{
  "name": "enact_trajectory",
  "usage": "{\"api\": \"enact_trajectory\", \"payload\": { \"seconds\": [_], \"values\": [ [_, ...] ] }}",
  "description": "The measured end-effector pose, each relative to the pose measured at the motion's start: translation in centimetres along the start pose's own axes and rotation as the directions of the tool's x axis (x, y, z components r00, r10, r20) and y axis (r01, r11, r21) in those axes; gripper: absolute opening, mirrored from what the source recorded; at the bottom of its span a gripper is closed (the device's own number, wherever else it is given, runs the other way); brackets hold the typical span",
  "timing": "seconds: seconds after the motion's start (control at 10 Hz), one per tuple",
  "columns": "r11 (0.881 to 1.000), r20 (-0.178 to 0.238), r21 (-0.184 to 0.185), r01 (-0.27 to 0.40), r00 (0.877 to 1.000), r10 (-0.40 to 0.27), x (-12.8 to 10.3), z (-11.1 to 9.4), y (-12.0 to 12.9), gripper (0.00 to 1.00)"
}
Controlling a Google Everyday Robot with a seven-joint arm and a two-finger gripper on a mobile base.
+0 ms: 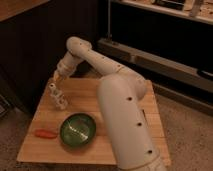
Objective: Knock the bottle over
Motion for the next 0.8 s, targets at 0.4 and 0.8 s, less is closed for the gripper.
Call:
{"api": "enact_trajectory", "payload": {
  "seconds": [0.4,0.8],
  "values": [
    [0.983,-0.096,-0.181,0.023,0.995,-0.041,0.3,4.0,3.3,0.8],
    [0.984,-0.146,-0.176,0.017,0.988,-0.043,4.0,5.5,6.2,0.59]
  ]
}}
